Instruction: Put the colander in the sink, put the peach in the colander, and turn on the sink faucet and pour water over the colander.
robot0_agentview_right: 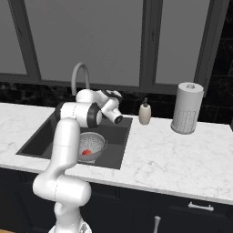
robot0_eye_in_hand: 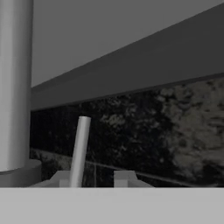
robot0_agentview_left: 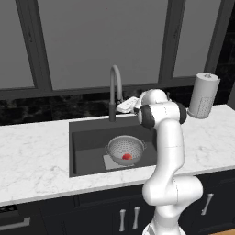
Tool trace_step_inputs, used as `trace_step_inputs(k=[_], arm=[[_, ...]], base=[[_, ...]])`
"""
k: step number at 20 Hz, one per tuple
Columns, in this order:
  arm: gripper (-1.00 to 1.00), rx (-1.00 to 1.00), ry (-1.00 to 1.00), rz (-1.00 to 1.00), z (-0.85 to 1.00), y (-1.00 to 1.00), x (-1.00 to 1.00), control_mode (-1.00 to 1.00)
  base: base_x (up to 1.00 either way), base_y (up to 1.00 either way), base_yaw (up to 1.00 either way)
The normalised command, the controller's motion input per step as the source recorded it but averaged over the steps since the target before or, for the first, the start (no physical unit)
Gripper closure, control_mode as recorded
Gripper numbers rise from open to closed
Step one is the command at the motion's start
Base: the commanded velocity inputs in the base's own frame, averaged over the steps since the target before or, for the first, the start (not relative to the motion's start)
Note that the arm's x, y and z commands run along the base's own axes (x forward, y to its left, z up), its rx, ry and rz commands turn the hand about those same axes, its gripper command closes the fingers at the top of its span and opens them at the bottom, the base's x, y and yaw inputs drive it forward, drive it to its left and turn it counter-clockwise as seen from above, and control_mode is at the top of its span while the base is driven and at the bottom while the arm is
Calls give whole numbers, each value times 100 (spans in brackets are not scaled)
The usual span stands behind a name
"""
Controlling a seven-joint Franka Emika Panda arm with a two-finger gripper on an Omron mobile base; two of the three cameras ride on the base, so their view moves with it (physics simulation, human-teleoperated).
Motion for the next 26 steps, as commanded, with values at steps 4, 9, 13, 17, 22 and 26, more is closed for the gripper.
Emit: trace_step_inputs(k=[4, 9, 13, 17, 22, 26], arm=[[100, 9, 0, -2, 0, -80, 31, -100], [100, 9, 0, -5, 0, -97, 29, -100], [100, 8, 0, -7, 0, -100, 28, -100], [100, 3, 3, -14, -4, -100, 31, -100], [100, 1, 14, -20, -7, -100, 27, -100], [100, 2, 20, -19, -1, -100, 23, -100]], base=[[0, 0, 0], [0, 0, 0], [0, 0, 0], [0, 0, 0], [0, 0, 0], [0, 0, 0]])
